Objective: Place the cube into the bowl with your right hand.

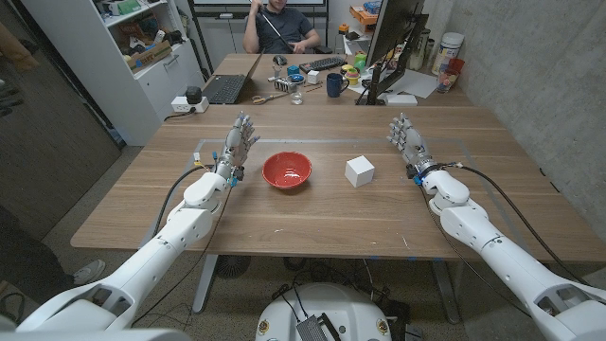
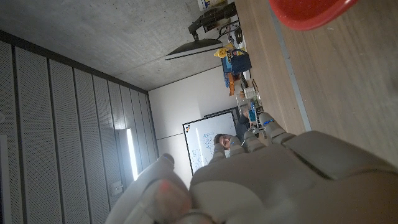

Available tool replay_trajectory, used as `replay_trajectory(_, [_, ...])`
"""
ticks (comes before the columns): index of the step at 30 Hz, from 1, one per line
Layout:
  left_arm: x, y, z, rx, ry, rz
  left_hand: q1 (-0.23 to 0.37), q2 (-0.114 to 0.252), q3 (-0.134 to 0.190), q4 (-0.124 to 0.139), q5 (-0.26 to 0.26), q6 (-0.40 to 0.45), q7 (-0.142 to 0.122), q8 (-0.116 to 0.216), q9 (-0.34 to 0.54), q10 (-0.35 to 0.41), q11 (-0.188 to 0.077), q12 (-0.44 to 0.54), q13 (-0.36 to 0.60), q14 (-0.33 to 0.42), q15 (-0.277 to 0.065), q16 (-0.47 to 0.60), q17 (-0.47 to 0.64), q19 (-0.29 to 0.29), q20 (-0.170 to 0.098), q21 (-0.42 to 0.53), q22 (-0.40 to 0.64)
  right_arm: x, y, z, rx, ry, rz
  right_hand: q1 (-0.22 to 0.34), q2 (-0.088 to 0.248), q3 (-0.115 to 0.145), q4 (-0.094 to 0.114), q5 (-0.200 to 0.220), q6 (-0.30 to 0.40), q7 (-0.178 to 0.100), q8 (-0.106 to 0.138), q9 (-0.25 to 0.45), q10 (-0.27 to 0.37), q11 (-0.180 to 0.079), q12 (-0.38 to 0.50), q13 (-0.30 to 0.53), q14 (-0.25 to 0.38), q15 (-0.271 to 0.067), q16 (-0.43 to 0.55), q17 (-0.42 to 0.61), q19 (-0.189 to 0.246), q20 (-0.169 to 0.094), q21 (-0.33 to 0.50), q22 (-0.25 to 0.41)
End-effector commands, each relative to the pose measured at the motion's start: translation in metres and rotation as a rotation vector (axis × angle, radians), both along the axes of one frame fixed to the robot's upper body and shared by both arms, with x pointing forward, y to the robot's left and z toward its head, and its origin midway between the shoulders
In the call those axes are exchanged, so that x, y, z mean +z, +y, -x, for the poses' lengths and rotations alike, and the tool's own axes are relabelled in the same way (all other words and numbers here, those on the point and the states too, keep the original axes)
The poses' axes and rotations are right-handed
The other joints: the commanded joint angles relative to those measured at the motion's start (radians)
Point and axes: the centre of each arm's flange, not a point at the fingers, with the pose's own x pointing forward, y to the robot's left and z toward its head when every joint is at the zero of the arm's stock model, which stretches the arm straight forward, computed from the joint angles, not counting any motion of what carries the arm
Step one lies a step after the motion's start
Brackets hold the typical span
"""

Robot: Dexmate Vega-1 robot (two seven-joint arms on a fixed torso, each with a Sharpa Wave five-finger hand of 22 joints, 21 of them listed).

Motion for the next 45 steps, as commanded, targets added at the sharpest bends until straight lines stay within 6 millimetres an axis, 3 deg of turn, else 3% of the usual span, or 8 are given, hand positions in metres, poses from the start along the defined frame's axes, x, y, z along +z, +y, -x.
replay_trajectory(1, [-0.001, 0.0, 0.0, -0.01, 0.001, -0.002, 0.0, 0.03, 0.007, 0.0, 0.005, -0.078, -0.006, 0.007, 0.003, -0.07, -0.001, 0.007, 0.003, -0.058, 0.001, 0.006, 0.004, -0.007, -0.001, 0.003, 0.003, 0.002, 0.0, 0.006, -0.012, -0.007, 0.005, 0.007, -0.001, 0.008, 0.001, 0.007, 0.009, 0.0, 0.005, 0.005, 0.008, 0.0, 0.004, 0.004, 0.002, 0.008, 0.005, 0.001, 0.001, 0.007, 0.002, 0.005])
replay_trajectory(12, [0.001, 0.001, -0.002, -0.007, 0.001, -0.001, 0.0, 0.03, 0.006, 0.0, 0.005, -0.078, -0.007, 0.006, 0.003, -0.07, -0.003, 0.006, 0.003, -0.059, 0.001, 0.006, 0.004, -0.007, 0.0, 0.001, 0.004, 0.007, 0.001, 0.005, -0.01, -0.011, 0.03, 0.009, -0.003, 0.008, -0.001, 0.007, 0.009, 0.0, 0.005, 0.005, 0.009, -0.001, 0.005, 0.004, 0.002, 0.012, 0.005, 0.001, 0.002, 0.009, 0.001, 0.005])
replay_trajectory(16, [0.002, 0.001, -0.004, -0.01, 0.002, -0.005, 0.0, 0.03, 0.006, 0.0, 0.005, -0.078, -0.007, 0.006, 0.003, -0.07, -0.002, 0.007, 0.003, -0.059, 0.001, 0.006, 0.004, -0.006, 0.0, 0.001, 0.004, 0.009, 0.001, 0.005, -0.025, -0.015, 0.041, 0.01, -0.006, 0.008, -0.003, 0.007, 0.006, -0.001, 0.004, 0.005, 0.008, -0.002, 0.004, 0.004, -0.001, 0.014, 0.004, 0.001, 0.003, 0.034, -0.001, 0.005])
replay_trajectory(25, [0.004, 0.001, -0.008, -0.015, 0.004, -0.008, 0.0, 0.03, 0.005, 0.0, 0.006, -0.077, -0.007, 0.007, 0.003, -0.068, -0.002, 0.007, 0.003, -0.058, 0.001, 0.006, 0.004, -0.006, -0.001, 0.0, 0.004, 0.02, 0.003, 0.013, -0.08, -0.049, 0.126, 0.013, -0.011, 0.007, -0.006, 0.006, 0.004, -0.002, 0.003, 0.005, 0.006, 0.0, 0.003, 0.004, -0.002, 0.015, 0.003, 0.0, 0.003, 0.052, -0.003, 0.005])
replay_trajectory(35, [0.006, 0.003, -0.012, -0.017, 0.003, -0.008, -0.001, 0.03, 0.003, 0.0, 0.006, -0.075, -0.005, 0.007, 0.003, -0.066, -0.002, 0.008, 0.003, -0.057, 0.001, 0.006, 0.005, -0.005, -0.001, -0.002, 0.004, 0.037, 0.007, 0.03, -0.153, -0.088, 0.265, 0.028, -0.036, 0.001, -0.025, 0.005, 0.013, -0.014, 0.008, 0.005, 0.015, -0.003, 0.006, 0.004, 0.009, 0.019, 0.007, 0.0, 0.019, 0.143, -0.006, 0.003])
replay_trajectory(45, [0.008, 0.003, -0.014, -0.03, 0.001, -0.014, -0.001, 0.031, 0.002, 0.001, 0.006, -0.073, -0.004, 0.008, 0.003, -0.066, -0.002, 0.008, 0.003, -0.056, 0.001, 0.006, 0.005, -0.004, -0.001, -0.003, 0.004, 0.042, 0.014, 0.05, -0.209, -0.119, 0.36, 0.037, -0.057, -0.006, -0.039, 0.005, 0.029, -0.023, 0.013, 0.004, 0.031, -0.004, 0.011, 0.004, 0.025, 0.023, 0.011, 0.0, 0.03, 0.159, -0.008, 0.002])
